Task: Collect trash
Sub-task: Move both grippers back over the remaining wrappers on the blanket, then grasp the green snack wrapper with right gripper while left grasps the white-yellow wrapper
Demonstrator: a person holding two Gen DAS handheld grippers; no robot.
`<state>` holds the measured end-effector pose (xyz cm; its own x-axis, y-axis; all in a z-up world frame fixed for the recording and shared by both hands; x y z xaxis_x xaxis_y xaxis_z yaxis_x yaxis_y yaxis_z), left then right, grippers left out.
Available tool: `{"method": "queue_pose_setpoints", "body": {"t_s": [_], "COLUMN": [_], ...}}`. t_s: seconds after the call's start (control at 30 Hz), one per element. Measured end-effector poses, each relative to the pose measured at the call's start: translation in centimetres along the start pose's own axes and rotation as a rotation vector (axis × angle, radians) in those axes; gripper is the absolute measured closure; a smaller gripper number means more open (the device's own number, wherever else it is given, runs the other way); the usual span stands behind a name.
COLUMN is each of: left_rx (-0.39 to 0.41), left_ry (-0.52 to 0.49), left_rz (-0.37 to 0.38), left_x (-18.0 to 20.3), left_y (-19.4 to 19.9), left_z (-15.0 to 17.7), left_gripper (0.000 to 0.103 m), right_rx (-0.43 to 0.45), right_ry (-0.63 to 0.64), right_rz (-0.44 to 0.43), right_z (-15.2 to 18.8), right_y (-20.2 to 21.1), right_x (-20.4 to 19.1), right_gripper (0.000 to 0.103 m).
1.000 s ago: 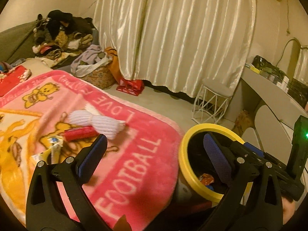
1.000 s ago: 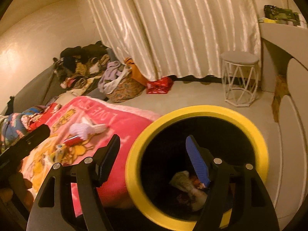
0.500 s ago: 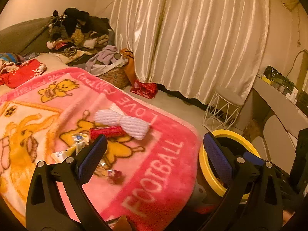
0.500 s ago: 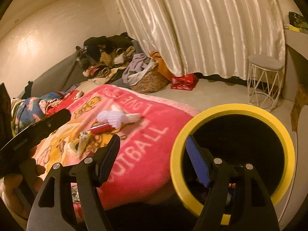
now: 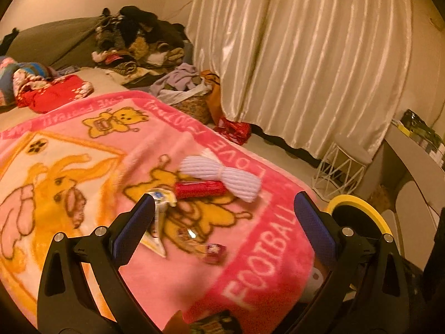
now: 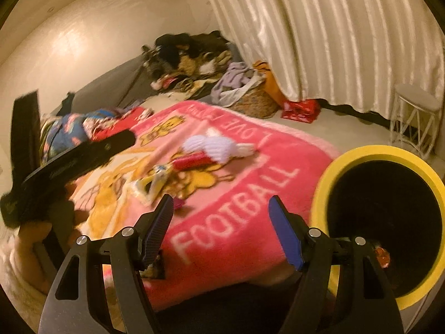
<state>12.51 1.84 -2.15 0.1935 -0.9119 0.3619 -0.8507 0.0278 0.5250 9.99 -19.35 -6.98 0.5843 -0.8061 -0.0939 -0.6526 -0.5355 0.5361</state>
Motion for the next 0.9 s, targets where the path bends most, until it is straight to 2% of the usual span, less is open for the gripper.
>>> {"method": "queue_pose_setpoints", "body": {"t_s": [0.23, 0.43, 0.73, 0.9], "left_rx": [0.002, -0.027, -0.114, -0.16], "left_ry": [0.037, 0.075, 0.131, 0.164], "left_rz": [-0.044, -0.068, -0.088, -0.085], "left_x": [-2.8, -5.5, -9.3, -10.8], "left_y": [-0.1, -0.9, -3.6, -5.2], "left_z": [-0.5, -0.2, 0.9, 1.9], "left_gripper": [0.011, 0.011, 0.011, 0.011], "right_rx": [-0.068, -0.141, -0.282, -0.356], "right_ry": [0.087, 0.124, 0.105, 0.141], "right_rz": [-0.098, -0.126, -0.152, -0.15], "right_z": [0.5, 1.6, 2.8, 3.3], "right_y": [-1.9, -3.6, -7.1, -8.6], "right_x": [-4.8, -7.1, -7.9, -8.6], "right_gripper": [0.036, 0.038, 0.042, 0.049]}}
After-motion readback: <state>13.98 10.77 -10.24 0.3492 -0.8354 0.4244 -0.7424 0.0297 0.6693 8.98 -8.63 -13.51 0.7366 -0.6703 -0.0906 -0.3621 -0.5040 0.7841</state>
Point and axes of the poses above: each gripper's, at about its wrist camera, not at the fingertips, and y roughly against the way its jaws point, x to its right, z to its underside, the point moved 2 cm from there along -y, roughly the way its jaws point, and after that the axes turned 11 degrees about y, right-handed, at the moved point
